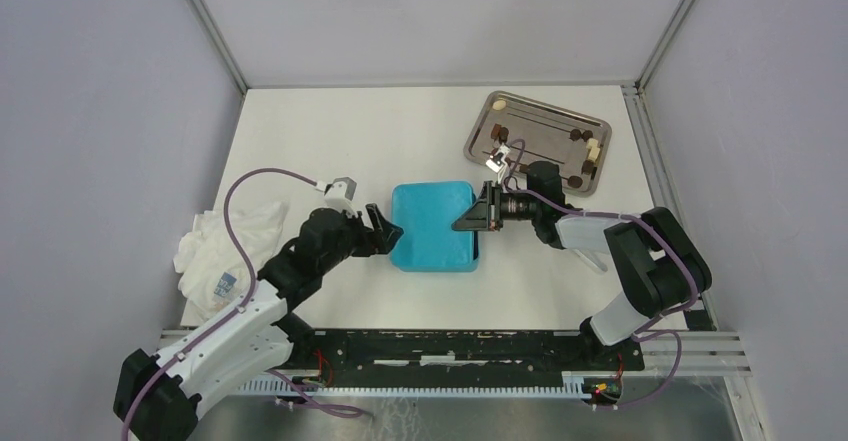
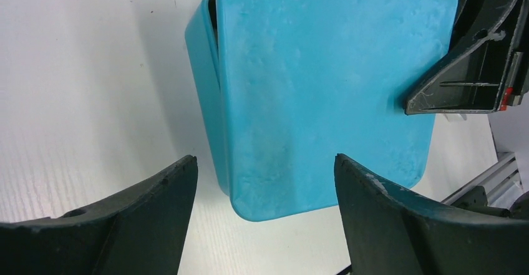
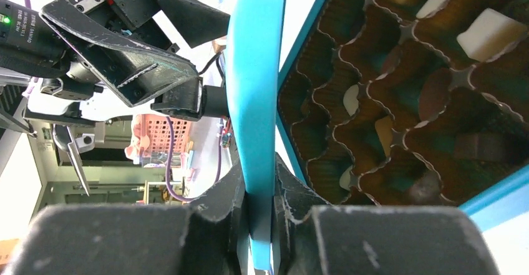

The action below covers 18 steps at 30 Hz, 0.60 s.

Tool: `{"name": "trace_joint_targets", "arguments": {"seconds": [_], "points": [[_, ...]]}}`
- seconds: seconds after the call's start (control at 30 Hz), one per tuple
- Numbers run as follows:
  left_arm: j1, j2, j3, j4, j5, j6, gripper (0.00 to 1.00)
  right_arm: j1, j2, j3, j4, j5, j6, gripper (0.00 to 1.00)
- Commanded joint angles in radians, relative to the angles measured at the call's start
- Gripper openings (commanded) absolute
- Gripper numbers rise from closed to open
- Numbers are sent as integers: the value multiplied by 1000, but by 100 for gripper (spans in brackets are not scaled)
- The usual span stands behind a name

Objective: Pack the chocolate
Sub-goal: Close the box lid on the packing box.

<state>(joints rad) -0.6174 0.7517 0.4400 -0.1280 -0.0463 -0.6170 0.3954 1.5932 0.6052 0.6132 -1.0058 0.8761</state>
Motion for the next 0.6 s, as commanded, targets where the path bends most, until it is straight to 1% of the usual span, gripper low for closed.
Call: {"name": "trace_joint_targets", "arguments": {"seconds": [0.0,0.27,0.57], "points": [[-1,57,11,60,28,-30,84,-19,-18,21,-59,40,-71,9],[-2,177,45,94,105,-18,86,-53,-4,19,-59,37,-64,15],[-4,267,86,107,134,-8,86,-65,11,41,-118,42,-113,27]]}}
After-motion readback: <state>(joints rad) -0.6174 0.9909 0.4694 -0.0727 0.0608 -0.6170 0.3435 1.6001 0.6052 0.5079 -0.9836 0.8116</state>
